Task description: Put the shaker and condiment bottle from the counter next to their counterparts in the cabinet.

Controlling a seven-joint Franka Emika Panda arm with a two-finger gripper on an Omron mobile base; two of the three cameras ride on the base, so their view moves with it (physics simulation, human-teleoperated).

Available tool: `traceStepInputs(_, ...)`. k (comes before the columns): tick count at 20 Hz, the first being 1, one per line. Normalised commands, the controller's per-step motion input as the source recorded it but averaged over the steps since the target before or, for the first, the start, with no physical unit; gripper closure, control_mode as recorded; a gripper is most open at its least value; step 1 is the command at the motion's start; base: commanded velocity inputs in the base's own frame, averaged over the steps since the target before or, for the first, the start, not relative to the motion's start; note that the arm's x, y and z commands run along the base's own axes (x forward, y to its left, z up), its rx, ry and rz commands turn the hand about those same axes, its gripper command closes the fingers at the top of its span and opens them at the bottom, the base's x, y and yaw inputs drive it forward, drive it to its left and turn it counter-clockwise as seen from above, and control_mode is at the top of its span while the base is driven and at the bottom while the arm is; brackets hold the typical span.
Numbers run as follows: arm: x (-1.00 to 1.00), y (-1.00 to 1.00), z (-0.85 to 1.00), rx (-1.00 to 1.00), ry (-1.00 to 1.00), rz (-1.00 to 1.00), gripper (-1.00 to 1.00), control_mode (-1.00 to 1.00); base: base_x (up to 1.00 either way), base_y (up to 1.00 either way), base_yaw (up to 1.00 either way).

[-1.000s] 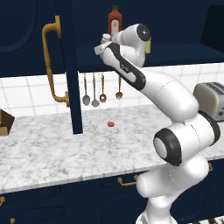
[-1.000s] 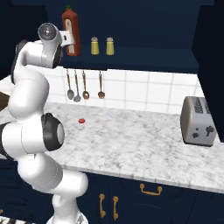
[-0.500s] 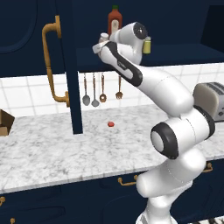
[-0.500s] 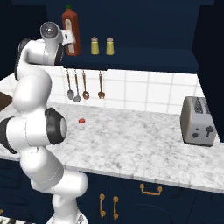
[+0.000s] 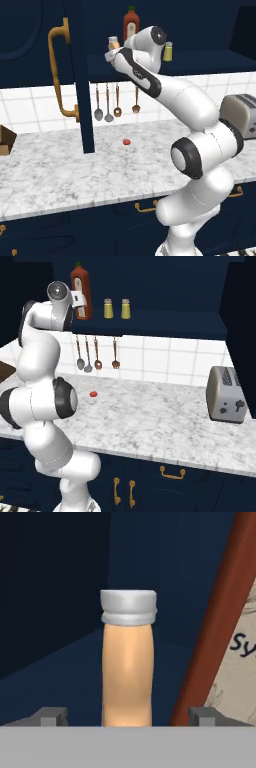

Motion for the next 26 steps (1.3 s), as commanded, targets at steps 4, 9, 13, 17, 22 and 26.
traceStepInputs(4, -0.39, 0.0, 0.0, 0.02, 0.0, 0.0, -1.0, -1.0, 0.0, 0.0, 0.0)
traceStepInputs(9, -0.57, -0.06, 0.0, 0.06, 0.0, -0.01, -1.0, -1.0, 0.0, 0.0, 0.0)
traceStepInputs(13, -0.69, -0.43, 0.0, 0.07, -0.04, -0.07, -1.0, -1.0, 0.0, 0.0, 0.0)
traceStepInputs(17, -0.76, -0.47, 0.0, 0.07, -0.1, -0.05, -1.0, -1.0, 0.0, 0.0, 0.0)
traceStepInputs(22, -0.9, -0.39, 0.0, 0.14, -0.09, 0.0, -1.0, -1.0, 0.0, 0.0, 0.0)
traceStepInputs(26, -0.98, -0.45, 0.0, 0.22, -0.03, 0.0, -1.0, -1.0, 0.0, 0.0, 0.0)
